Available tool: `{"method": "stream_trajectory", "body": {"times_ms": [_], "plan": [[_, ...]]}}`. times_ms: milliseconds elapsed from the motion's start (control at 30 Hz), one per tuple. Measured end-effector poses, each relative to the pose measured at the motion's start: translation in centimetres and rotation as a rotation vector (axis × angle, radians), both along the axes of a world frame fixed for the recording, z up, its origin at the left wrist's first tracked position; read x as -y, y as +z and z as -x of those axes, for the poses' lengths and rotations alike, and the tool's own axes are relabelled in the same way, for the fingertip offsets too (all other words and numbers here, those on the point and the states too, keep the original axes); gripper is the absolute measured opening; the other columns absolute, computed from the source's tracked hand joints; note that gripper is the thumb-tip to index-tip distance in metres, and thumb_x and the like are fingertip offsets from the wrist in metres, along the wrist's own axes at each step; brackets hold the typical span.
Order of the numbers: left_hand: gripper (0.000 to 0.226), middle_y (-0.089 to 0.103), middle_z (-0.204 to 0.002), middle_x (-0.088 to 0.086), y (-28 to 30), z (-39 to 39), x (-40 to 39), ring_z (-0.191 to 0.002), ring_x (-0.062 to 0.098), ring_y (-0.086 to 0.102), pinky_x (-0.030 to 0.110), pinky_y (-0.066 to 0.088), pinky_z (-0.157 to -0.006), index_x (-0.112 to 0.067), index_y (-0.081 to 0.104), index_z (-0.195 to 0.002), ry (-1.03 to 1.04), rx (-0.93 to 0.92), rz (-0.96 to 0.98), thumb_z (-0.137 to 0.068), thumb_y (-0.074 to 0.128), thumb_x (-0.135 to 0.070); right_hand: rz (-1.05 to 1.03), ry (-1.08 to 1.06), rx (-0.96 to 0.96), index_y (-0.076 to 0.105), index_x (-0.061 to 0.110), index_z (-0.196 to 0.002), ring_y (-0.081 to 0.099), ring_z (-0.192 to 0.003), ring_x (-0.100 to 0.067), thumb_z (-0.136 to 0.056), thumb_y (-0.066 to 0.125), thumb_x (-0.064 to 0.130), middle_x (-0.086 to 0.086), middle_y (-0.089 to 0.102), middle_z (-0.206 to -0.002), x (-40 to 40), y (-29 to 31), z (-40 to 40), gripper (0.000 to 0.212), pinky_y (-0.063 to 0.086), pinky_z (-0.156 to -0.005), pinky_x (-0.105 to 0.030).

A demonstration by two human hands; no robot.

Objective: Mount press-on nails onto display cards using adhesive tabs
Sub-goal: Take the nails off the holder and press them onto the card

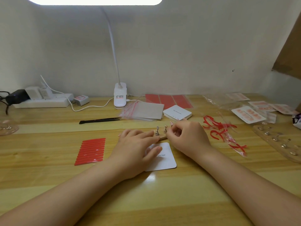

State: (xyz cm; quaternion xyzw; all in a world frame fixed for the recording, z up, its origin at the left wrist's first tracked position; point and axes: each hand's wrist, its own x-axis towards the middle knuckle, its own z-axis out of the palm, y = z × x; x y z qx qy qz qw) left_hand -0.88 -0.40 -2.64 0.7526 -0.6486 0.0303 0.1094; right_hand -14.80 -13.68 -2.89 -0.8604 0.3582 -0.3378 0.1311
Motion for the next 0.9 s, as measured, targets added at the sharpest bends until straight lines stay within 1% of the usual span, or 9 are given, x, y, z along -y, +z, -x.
{"method": "stream_trajectory", "body": {"times_ms": [133, 233, 333, 400, 500, 567, 667, 800, 900], "plan": [[0.066, 0.033, -0.152, -0.022, 0.1, 0.1, -0.1, -0.133, 0.009, 0.031, 0.026, 0.011, -0.104, -0.045, 0.042, -0.14, 0.005, 0.067, 0.001, -0.085, 0.009, -0.062, -0.06, -0.061, -0.008, 0.056, 0.024, -0.055, 0.051, -0.051, -0.012, -0.081, 0.063, 0.03, 0.009, 0.051, -0.05, 0.6, 0.2, 0.5, 0.028, 0.034, -0.047, -0.024], [0.069, 0.031, -0.154, -0.02, 0.2, 0.1, 0.0, -0.135, 0.012, 0.03, 0.026, 0.011, -0.104, -0.043, 0.039, -0.143, 0.018, 0.062, -0.006, -0.085, 0.008, -0.063, -0.077, -0.041, -0.078, 0.072, 0.023, -0.074, 0.054, -0.06, -0.015, -0.088, 0.061, 0.04, 0.007, 0.056, -0.058, 0.8, 0.1, 0.4, 0.024, 0.032, -0.048, -0.025], [0.07, 0.03, -0.154, -0.019, 0.2, 0.1, 0.0, -0.135, 0.011, 0.03, 0.028, 0.012, -0.106, -0.042, 0.039, -0.143, 0.017, 0.049, -0.006, -0.084, 0.009, -0.063, -0.067, -0.016, -0.118, 0.076, 0.025, -0.095, 0.057, -0.069, -0.015, -0.092, 0.059, 0.045, 0.004, 0.066, -0.073, 1.0, 0.2, 0.3, 0.027, 0.035, -0.053, -0.028], [0.07, 0.031, -0.154, -0.018, 0.2, 0.1, 0.0, -0.135, 0.011, 0.03, 0.028, 0.013, -0.106, -0.042, 0.04, -0.143, 0.013, 0.032, -0.004, -0.084, 0.009, -0.063, -0.057, 0.008, -0.103, 0.077, 0.023, -0.09, 0.058, -0.069, -0.017, -0.093, 0.059, 0.044, 0.001, 0.067, -0.072, 1.2, 0.3, 0.4, 0.028, 0.041, -0.056, -0.031], [0.069, 0.032, -0.153, -0.018, 0.2, 0.1, 0.1, -0.135, 0.012, 0.031, 0.027, 0.014, -0.105, -0.041, 0.043, -0.141, 0.004, 0.01, 0.009, -0.084, 0.011, -0.063, 0.026, 0.011, -0.133, 0.074, 0.018, -0.084, 0.056, -0.066, -0.019, -0.096, 0.054, 0.036, 0.0, 0.063, -0.07, 0.8, 0.1, 0.1, 0.03, 0.041, -0.055, -0.032], [0.068, 0.032, -0.153, -0.018, 0.2, 0.1, 0.1, -0.135, 0.012, 0.032, 0.027, 0.015, -0.106, -0.041, 0.043, -0.141, 0.002, -0.002, 0.013, -0.084, 0.012, -0.063, 0.064, 0.029, -0.053, 0.072, 0.013, -0.088, 0.055, -0.068, -0.019, -0.096, 0.055, 0.028, 0.001, 0.062, -0.075, 0.5, -0.1, 0.0, 0.023, 0.045, -0.058, -0.035], [0.066, 0.034, -0.151, -0.02, 0.1, 0.0, 0.0, -0.134, 0.01, 0.033, 0.026, 0.017, -0.106, -0.043, 0.045, -0.139, 0.003, -0.018, 0.016, -0.085, 0.011, -0.06, 0.116, 0.081, 0.19, 0.063, 0.01, -0.084, 0.051, -0.064, -0.019, -0.093, 0.058, 0.014, 0.001, 0.055, -0.072, 0.3, 0.1, 0.1, 0.012, 0.045, -0.057, -0.038], [0.054, 0.058, -0.129, -0.016, 0.5, 0.1, -0.3, -0.118, 0.011, 0.051, 0.032, 0.034, -0.098, -0.034, 0.059, -0.127, -0.001, -0.129, 0.222, -0.09, 0.025, -0.055, 0.101, 0.168, 0.346, 0.063, 0.01, -0.081, 0.053, -0.062, -0.013, -0.09, 0.064, 0.009, 0.002, 0.059, -0.068, -0.5, 0.0, -0.3, 0.009, 0.043, -0.057, -0.025], [0.04, 0.063, -0.112, -0.01, 0.6, -0.1, -0.5, -0.097, 0.014, 0.058, 0.036, 0.045, -0.087, -0.023, 0.058, -0.127, 0.023, -0.274, 0.43, -0.096, 0.046, -0.045, 0.104, 0.291, 0.346, 0.072, 0.011, -0.088, 0.056, -0.067, -0.002, -0.086, 0.07, 0.007, 0.006, 0.064, -0.074, -1.2, -0.3, -0.6, 0.005, 0.044, -0.063, -0.015]]}}
